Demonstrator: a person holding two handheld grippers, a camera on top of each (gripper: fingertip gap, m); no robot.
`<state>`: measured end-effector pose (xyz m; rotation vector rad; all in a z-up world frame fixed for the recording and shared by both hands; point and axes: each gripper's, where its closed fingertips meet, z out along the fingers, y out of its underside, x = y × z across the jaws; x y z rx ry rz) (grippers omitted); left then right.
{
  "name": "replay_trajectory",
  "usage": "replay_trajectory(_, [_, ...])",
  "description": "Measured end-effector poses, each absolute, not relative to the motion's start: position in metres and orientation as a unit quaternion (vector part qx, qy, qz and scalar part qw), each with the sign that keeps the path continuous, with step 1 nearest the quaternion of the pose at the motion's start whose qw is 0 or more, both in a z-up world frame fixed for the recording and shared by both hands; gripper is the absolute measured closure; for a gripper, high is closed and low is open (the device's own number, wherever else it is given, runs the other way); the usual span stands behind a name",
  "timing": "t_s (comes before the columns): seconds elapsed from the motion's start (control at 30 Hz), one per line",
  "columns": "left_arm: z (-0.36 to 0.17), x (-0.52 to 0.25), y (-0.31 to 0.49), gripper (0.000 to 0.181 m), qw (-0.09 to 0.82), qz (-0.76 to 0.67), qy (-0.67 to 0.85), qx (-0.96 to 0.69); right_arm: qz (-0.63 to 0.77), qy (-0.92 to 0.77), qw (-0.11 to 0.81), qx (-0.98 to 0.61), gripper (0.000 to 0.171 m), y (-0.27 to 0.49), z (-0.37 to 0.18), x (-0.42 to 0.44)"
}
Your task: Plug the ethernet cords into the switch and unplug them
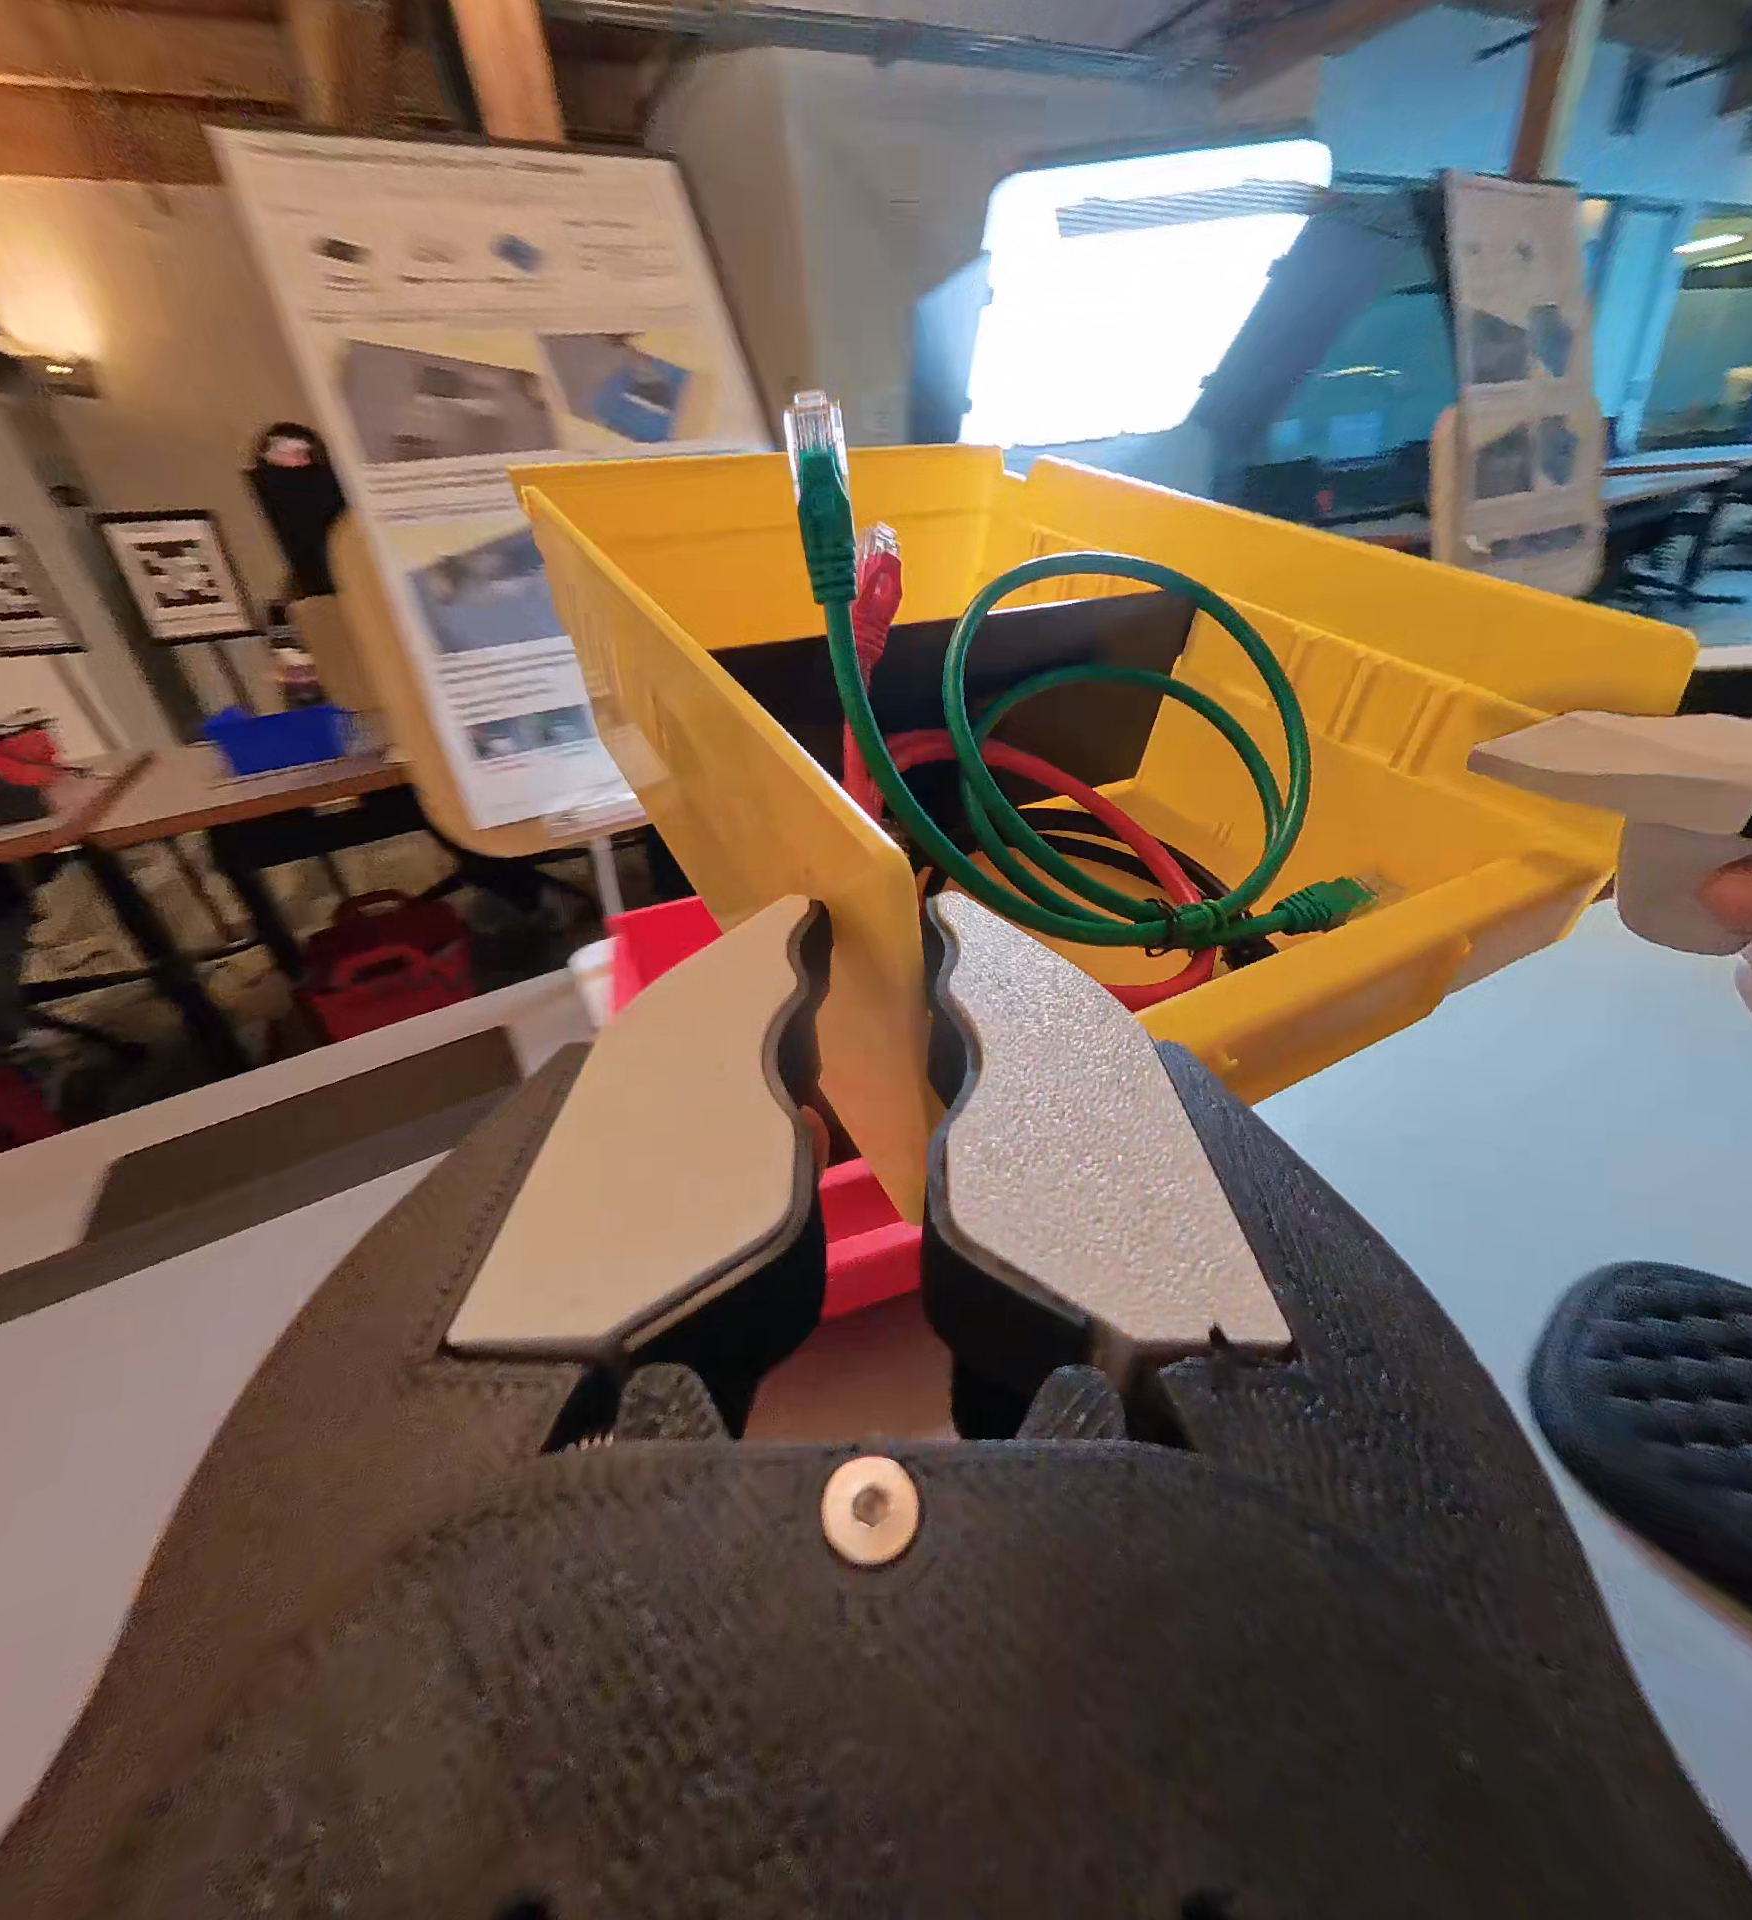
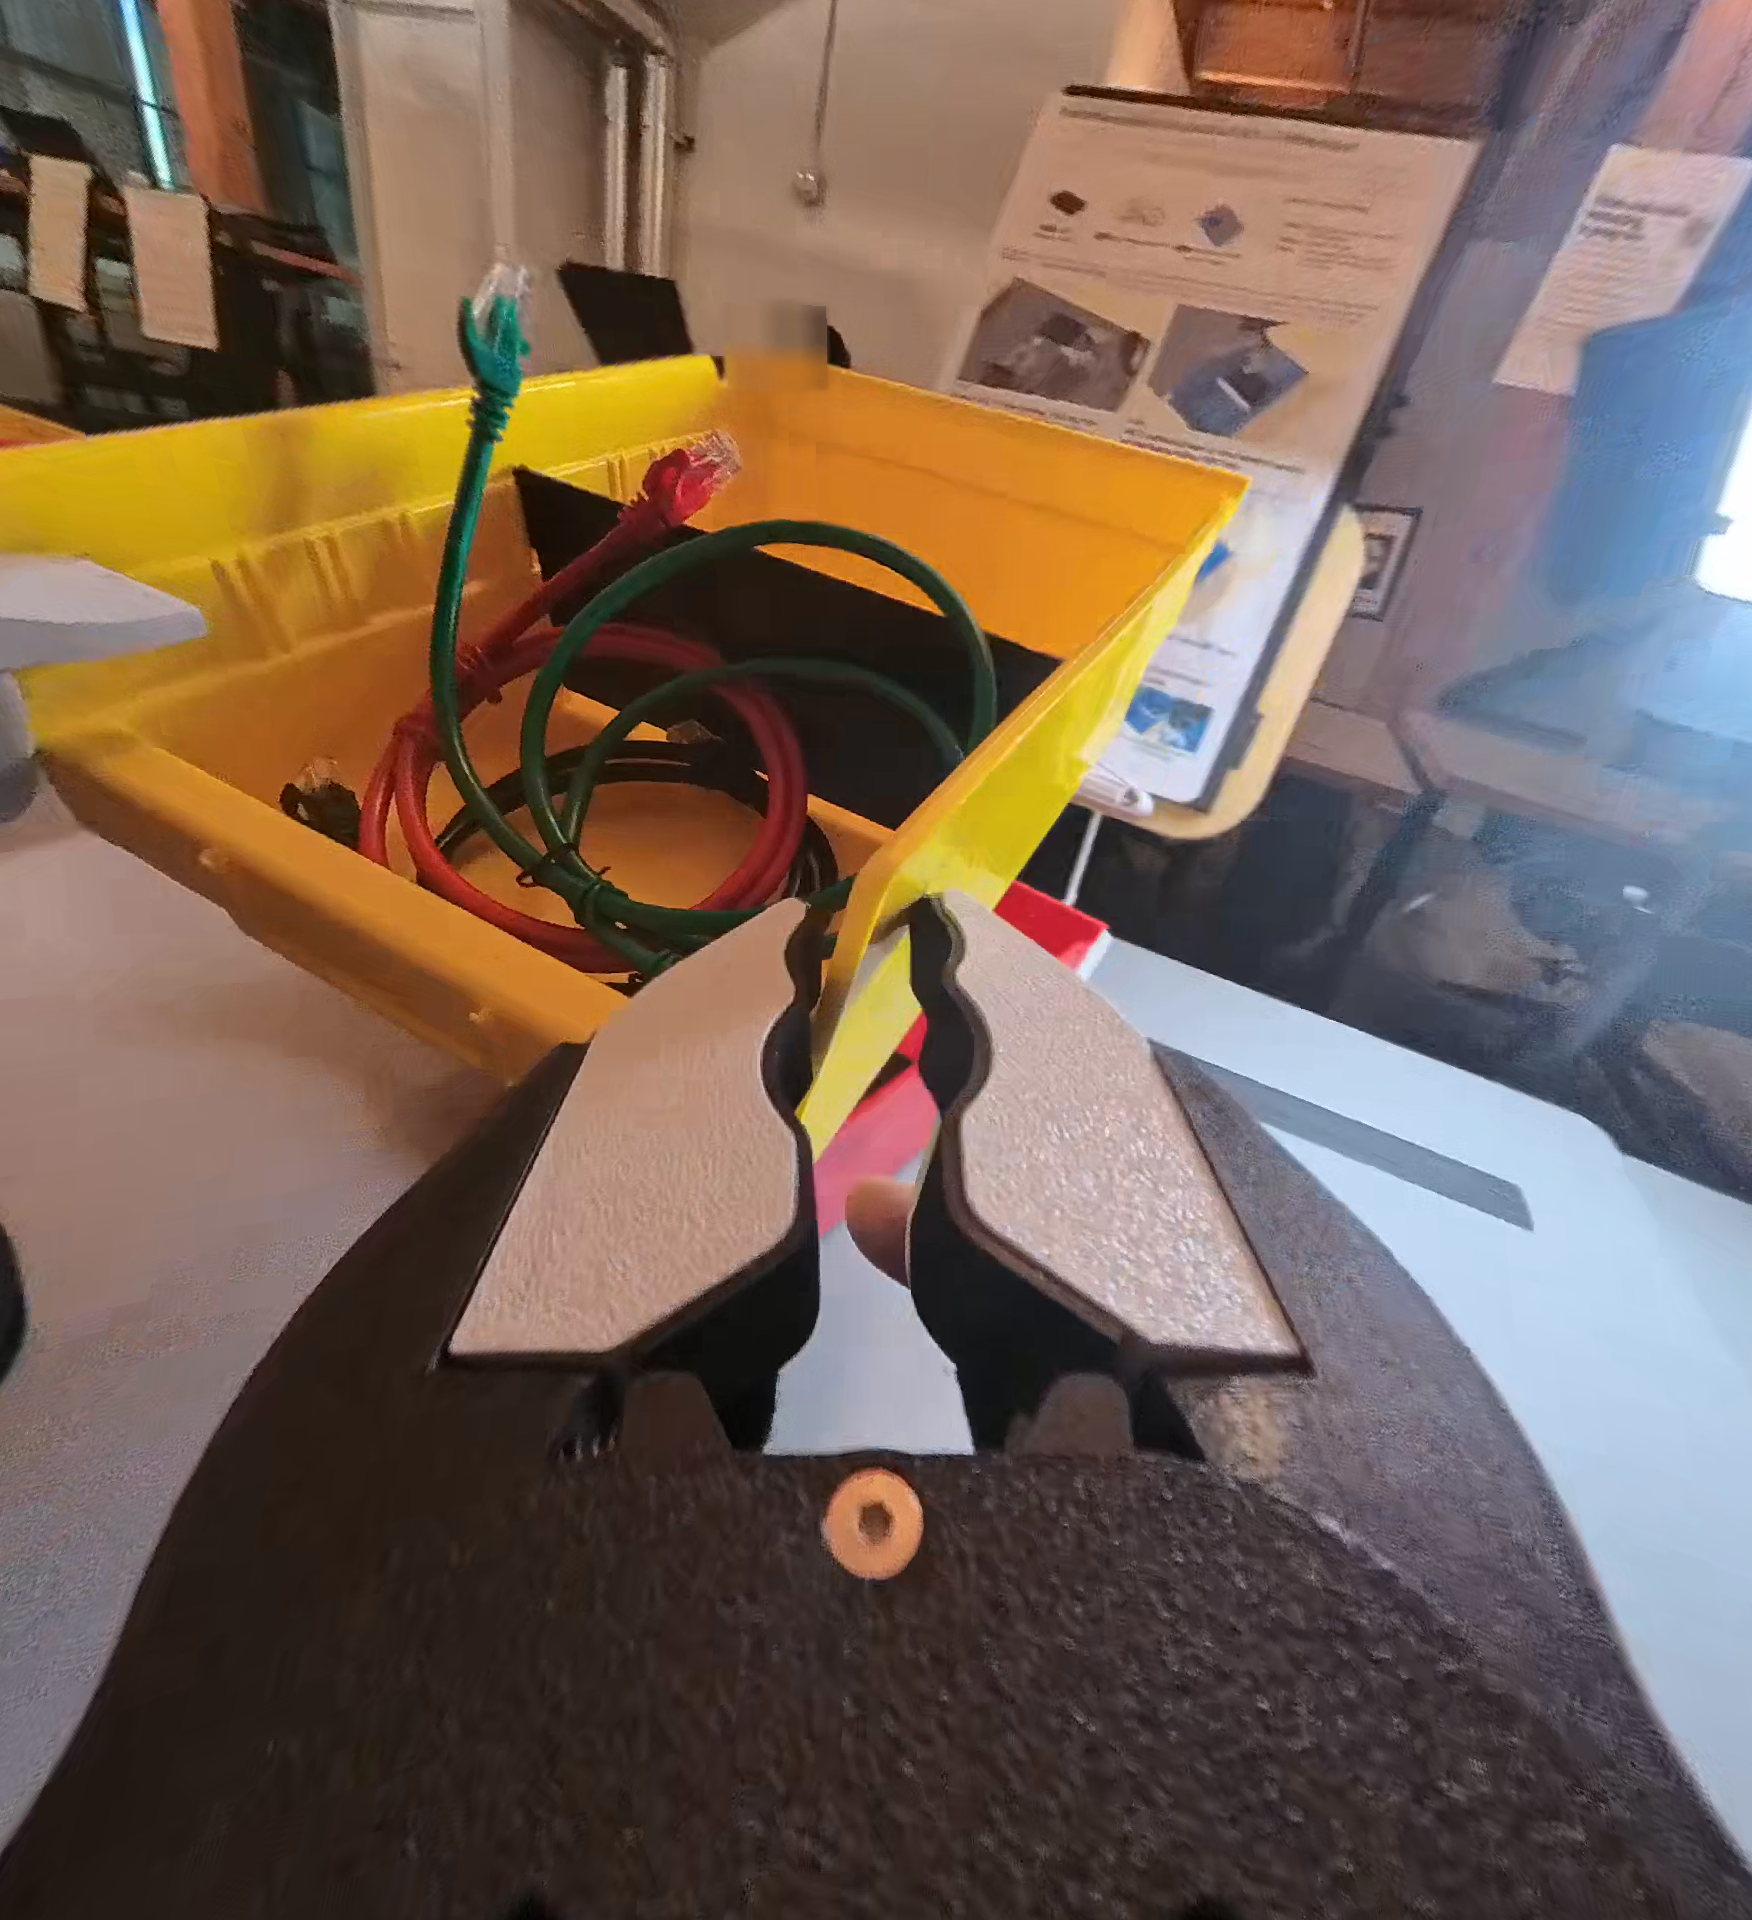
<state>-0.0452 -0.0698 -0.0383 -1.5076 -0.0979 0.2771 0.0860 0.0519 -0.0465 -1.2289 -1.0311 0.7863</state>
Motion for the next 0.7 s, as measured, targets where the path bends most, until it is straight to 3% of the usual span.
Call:
replay_trajectory(0.27, [-0.039,-0.168,-0.198,0.167,0.698,0.209,-0.125,-0.673,0.407,-0.535,0.561,-0.483,0.153,-0.054,-0.083,-0.07])
replay_trajectory(0.7, [-0.168,-0.288,-0.274,0.169,0.653,0.208,-0.249,-0.684,0.45,-0.605,0.461,-0.467,0.15,-0.121,-0.196,-0.203])
